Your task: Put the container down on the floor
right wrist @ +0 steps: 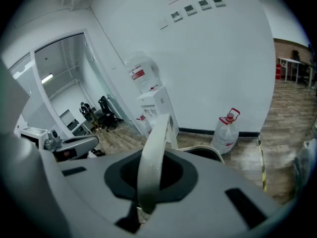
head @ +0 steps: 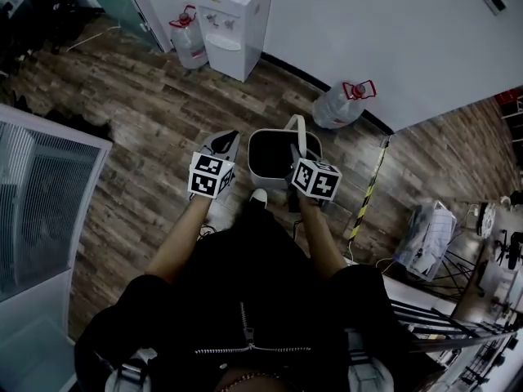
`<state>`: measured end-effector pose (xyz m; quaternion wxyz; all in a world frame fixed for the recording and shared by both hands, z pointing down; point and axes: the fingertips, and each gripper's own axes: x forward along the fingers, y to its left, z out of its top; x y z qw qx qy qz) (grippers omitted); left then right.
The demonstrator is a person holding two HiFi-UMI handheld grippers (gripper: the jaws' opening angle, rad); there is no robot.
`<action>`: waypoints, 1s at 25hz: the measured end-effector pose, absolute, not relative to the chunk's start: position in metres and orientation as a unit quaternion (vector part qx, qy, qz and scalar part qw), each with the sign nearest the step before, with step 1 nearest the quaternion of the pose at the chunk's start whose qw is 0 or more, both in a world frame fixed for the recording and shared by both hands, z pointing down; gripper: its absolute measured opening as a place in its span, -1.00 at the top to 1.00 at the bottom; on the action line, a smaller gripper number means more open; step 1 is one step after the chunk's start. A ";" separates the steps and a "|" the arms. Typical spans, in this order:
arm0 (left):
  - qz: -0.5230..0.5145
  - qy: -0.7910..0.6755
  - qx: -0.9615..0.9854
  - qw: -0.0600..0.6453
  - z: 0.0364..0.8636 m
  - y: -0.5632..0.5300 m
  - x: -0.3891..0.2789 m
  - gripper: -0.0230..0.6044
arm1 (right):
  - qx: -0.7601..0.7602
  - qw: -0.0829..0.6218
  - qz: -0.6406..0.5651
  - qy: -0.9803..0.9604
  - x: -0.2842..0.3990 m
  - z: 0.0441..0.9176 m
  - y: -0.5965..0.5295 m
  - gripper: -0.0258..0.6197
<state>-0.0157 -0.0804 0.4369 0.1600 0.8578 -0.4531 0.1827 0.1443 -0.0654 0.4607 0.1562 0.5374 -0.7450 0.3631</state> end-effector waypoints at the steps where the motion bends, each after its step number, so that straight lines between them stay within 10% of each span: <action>1: 0.184 -0.454 0.857 0.160 0.437 -0.084 -0.013 0.88 | 0.537 0.155 0.363 -0.745 0.148 0.460 -0.071 0.84; 25: 0.204 -0.448 0.856 0.159 0.440 -0.163 0.027 0.88 | 0.538 0.149 0.380 -0.737 0.194 0.470 -0.146 0.84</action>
